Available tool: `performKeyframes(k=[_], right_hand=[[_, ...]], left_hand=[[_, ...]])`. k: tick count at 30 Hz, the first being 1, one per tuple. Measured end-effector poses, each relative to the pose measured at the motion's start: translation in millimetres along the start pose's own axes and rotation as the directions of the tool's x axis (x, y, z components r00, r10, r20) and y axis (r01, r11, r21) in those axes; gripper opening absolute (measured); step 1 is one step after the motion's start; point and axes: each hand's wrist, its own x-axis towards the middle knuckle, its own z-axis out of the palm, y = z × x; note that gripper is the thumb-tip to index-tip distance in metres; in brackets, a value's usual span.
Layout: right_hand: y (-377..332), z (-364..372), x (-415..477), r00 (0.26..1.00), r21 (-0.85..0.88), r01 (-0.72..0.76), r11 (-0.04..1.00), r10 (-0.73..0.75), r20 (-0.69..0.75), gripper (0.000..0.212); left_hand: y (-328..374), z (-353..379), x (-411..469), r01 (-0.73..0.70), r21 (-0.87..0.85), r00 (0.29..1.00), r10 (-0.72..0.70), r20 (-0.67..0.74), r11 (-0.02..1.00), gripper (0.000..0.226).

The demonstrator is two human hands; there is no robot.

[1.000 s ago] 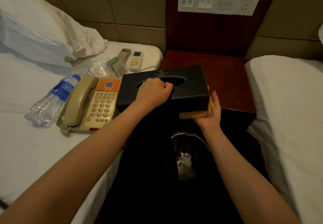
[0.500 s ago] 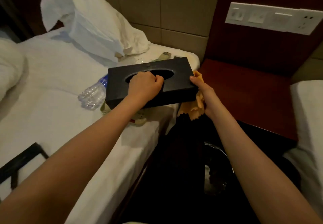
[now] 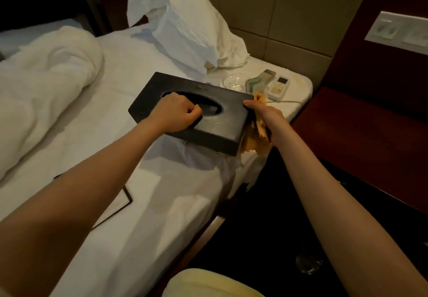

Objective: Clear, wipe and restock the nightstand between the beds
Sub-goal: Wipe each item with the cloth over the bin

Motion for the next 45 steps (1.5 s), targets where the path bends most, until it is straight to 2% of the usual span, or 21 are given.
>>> performKeyframes(k=[3, 5, 7, 9, 11, 14, 17, 20, 25, 27, 30, 32, 33, 35, 37, 39, 42, 45], right_hand=[[10, 17, -4, 0.999, -0.124, 0.023, 0.992, -0.018, 0.047, 0.049], [19, 30, -7, 0.993, -0.173, 0.072, 0.982, -0.053, 0.108, 0.038], [27, 44, -8, 0.989, -0.322, 0.113, 0.94, -0.076, 0.126, 0.036], [33, 55, -10, 0.989, -0.443, 0.123, 0.888, -0.075, 0.124, 0.053], [40, 63, -12, 0.988, -0.484, 0.13, 0.865, -0.074, 0.134, 0.065], [50, 72, -14, 0.983, -0.507, 0.174, 0.844, -0.116, 0.143, 0.052], [63, 77, -16, 0.982, -0.59, 0.183, 0.786, -0.122, 0.143, 0.035], [71, 79, -18, 0.979, -0.638, 0.202, 0.743, -0.168, 0.114, 0.03], [60, 95, -27, 0.892, -0.568, 0.424, 0.705, -0.432, 0.13, 0.01], [52, 107, -34, 0.864, -0.523, 0.487, 0.699, -0.475, 0.17, 0.005], [45, 124, -40, 0.851, -0.453, 0.525, 0.721, -0.461, 0.253, 0.007], [43, 135, -45, 0.862, -0.392, 0.501, 0.772, -0.407, 0.302, 0.011], [43, 140, -47, 0.872, -0.37, 0.475, 0.799, -0.37, 0.32, 0.01], [45, 151, -52, 0.889, -0.348, 0.415, 0.841, -0.294, 0.351, 0.005], [49, 163, -56, 0.887, -0.34, 0.392, 0.855, -0.253, 0.387, 0.013], [55, 174, -60, 0.875, -0.339, 0.39, 0.856, -0.23, 0.426, 0.017], [63, 190, -65, 0.873, -0.334, 0.342, 0.878, -0.166, 0.459, 0.012], [72, 197, -65, 0.88, -0.331, 0.289, 0.898, -0.113, 0.462, 0.013]], left_hand=[[-27, -4, -23, -0.016, 0.036, 0.998, 0.014, 0.066, 0.999, 0.05], [-39, -4, -34, -0.022, 0.056, 0.995, 0.016, 0.101, 0.998, 0.048], [-49, -4, -42, -0.024, 0.076, 0.993, 0.015, 0.118, 0.997, 0.049], [-59, -4, -50, -0.008, 0.07, 0.992, 0.0, 0.124, 0.997, 0.051], [-67, -5, -59, 0.006, 0.096, 0.99, -0.019, 0.14, 0.995, 0.052], [-74, -4, -71, 0.024, 0.18, 0.974, -0.063, 0.216, 0.983, 0.049], [-79, 10, -76, -0.033, 0.241, 0.959, -0.037, 0.283, 0.97, 0.062], [-82, 14, -73, -0.053, 0.266, 0.948, -0.035, 0.318, 0.962, 0.054], [-80, 16, -70, -0.061, 0.286, 0.97, -0.011, 0.243, 0.956, 0.044], [-77, 14, -74, -0.002, 0.279, 0.989, -0.04, 0.145, 0.96, 0.038], [-80, 2, -83, 0.14, 0.219, 0.99, -0.135, -0.037, 0.966, 0.024], [-85, -6, -93, 0.325, 0.185, 0.944, -0.305, -0.129, 0.927, 0.031], [-87, -10, -100, 0.437, 0.14, 0.896, -0.415, -0.159, 0.889, 0.037], [-90, -13, -120, 0.641, 0.012, 0.757, -0.629, -0.175, 0.768, 0.045], [-97, -14, -143, 0.775, -0.053, 0.617, -0.773, -0.146, 0.629, 0.049], [-102, -13, -166, 0.859, 0.034, 0.513, -0.855, -0.081, 0.512, 0.053], [-103, -10, -192, 0.891, 0.263, 0.379, -0.925, 0.02, 0.371, 0.06], [-102, -1, -206, 0.877, 0.362, 0.318, -0.946, 0.056, 0.316, 0.045]])
